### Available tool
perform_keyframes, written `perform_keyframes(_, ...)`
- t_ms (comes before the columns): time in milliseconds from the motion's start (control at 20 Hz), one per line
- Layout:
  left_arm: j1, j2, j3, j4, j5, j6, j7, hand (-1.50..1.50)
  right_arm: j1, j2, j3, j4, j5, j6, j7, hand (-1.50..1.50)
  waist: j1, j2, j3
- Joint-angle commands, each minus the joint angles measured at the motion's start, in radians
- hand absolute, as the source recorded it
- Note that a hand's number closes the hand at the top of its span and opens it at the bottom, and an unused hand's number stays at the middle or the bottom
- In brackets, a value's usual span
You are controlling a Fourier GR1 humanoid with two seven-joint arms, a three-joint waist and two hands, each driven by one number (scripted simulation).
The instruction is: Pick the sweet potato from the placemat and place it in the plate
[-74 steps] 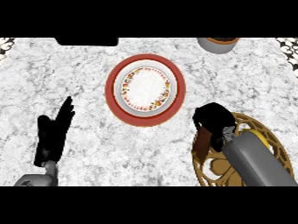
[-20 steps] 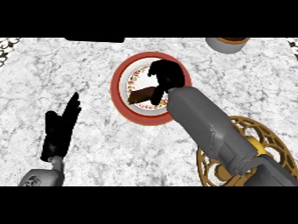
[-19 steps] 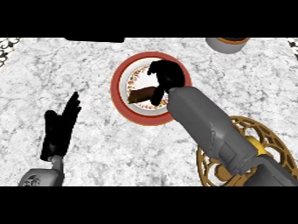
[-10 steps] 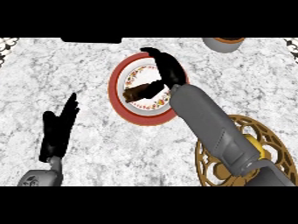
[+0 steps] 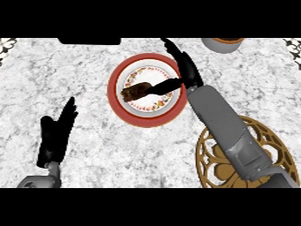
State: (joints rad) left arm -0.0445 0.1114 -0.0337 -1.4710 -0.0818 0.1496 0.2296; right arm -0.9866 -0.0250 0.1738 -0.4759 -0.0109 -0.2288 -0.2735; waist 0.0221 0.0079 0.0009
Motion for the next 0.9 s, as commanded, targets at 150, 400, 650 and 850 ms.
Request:
perform_keyframes(150,-0.002,0.014,0.011,-0.025,-0.003,-0.016,0.013,0.0,0.077,0.017,-0.049,0.051,-0.002,0.085,-0.207,-1.5,-0.006,-0.003,-0.001)
perform_keyframes(400,-0.06,-0.017,0.031,0.09,-0.013,0.009,-0.041,0.0,0.016,0.024,-0.067,0.151,0.001,0.069,-0.267,-1.5,-0.002,0.0,-0.001)
perform_keyframes(650,-0.024,-0.009,0.029,0.031,-0.001,-0.016,-0.017,0.0,0.027,0.015,-0.042,0.204,0.005,0.03,-0.285,-1.5,0.0,0.0,-0.001)
perform_keyframes(850,-0.062,-0.019,0.022,0.098,-0.017,-0.017,-0.046,0.0,-0.002,0.025,0.014,0.228,-0.027,-0.06,-0.222,-1.5,0.015,0.003,-0.001)
